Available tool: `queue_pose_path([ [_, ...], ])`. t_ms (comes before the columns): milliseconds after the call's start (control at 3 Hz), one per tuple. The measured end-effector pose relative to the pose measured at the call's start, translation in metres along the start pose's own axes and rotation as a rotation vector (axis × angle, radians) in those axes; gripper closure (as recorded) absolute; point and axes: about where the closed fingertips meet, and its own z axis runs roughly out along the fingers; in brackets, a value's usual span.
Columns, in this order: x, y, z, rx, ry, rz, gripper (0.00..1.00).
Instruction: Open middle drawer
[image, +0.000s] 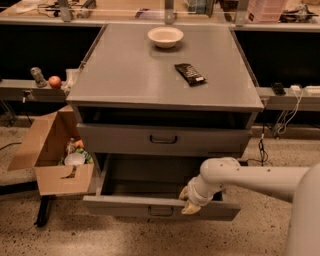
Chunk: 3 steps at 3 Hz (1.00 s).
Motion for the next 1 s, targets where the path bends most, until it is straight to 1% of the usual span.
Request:
queue_pose_path([
  [333, -0.0028, 0.0287, -0.0016, -0.041, -0.058, 0.003, 0.63],
  [1000, -0.002, 0.0301, -0.0022, -0.041, -0.062, 0.003, 0.15],
])
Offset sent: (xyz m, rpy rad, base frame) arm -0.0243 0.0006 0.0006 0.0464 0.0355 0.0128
